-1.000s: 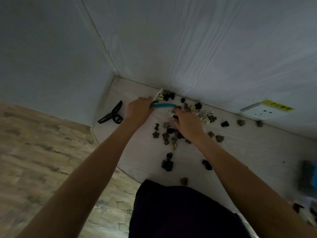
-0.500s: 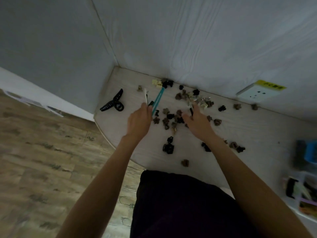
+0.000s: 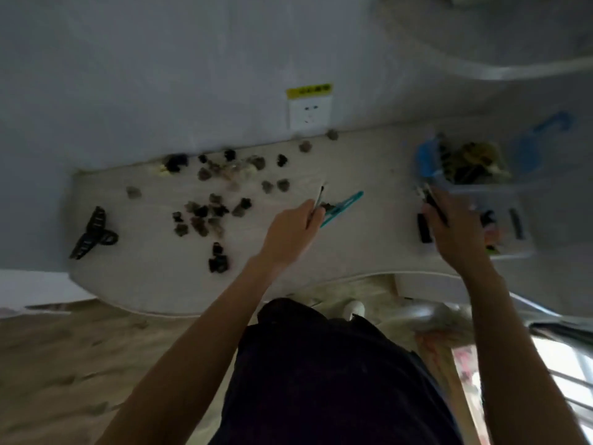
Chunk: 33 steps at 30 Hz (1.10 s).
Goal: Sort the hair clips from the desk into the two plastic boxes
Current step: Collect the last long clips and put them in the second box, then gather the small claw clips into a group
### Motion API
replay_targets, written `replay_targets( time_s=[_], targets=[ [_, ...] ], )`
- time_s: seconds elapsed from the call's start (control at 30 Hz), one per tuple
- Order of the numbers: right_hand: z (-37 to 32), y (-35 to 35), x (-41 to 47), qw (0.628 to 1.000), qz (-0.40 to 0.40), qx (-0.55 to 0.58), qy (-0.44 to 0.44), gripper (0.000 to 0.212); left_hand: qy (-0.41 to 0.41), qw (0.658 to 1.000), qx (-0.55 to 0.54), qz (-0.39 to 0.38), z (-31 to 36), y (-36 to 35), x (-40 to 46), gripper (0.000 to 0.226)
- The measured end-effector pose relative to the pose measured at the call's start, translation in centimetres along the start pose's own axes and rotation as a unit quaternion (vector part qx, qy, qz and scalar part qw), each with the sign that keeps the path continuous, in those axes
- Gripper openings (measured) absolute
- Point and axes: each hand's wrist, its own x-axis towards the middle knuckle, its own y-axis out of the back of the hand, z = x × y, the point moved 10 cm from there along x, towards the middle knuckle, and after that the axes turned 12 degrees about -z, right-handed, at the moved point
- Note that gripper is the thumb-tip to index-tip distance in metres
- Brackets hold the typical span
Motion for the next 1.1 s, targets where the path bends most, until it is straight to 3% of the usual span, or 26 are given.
replay_targets(
  time_s=[0.17, 0.33, 0.43, 0.6, 0.7, 0.87, 0.93, 1.1],
  targets=[
    [8.5, 2.6, 0.4, 0.995, -0.038, -0.089, -0.039, 0.034, -0.074, 0.997, 0.006, 0.008, 8.7, -4.5, 1.7, 0.033],
    [10.2, 1.2, 1.3, 0.978, -0.132, -0.145, 0.070, 0.048, -0.094, 0.993, 0.071, 0.028, 14.8, -7.8, 2.8, 0.028],
    [11.2, 3.1, 0.1, 0.986, -0.088, -0.109, 0.088, 0.048, -0.103, 0.985, 0.136, 0.029, 17.6, -9.2, 4.0, 0.027],
    [14.1, 6.1, -2.8, 0.998, 0.023, -0.027, 0.050, 0.054, -0.096, 0.968, 0.223, -0.062, 20.6, -13.2, 8.3, 0.031],
    [15.0, 5.4, -3.4, 0.998, -0.002, -0.027, 0.063, 0.062, -0.081, 0.962, 0.235, -0.111, 21.0, -15.2, 10.1, 0.040],
    [14.5, 4.3, -3.1, 0.992, -0.033, -0.094, 0.075, 0.048, -0.113, 0.968, 0.167, -0.152, 20.9, -16.3, 9.9, 0.055],
    [13.7, 3.8, -2.6, 0.985, -0.035, -0.147, 0.085, 0.042, -0.122, 0.969, 0.168, -0.137, 20.1, -15.8, 9.2, 0.049],
    [12.1, 2.0, -1.6, 0.975, -0.051, -0.200, 0.084, 0.044, -0.195, 0.964, 0.183, 0.008, 17.8, -11.5, 6.1, 0.028]
  ],
)
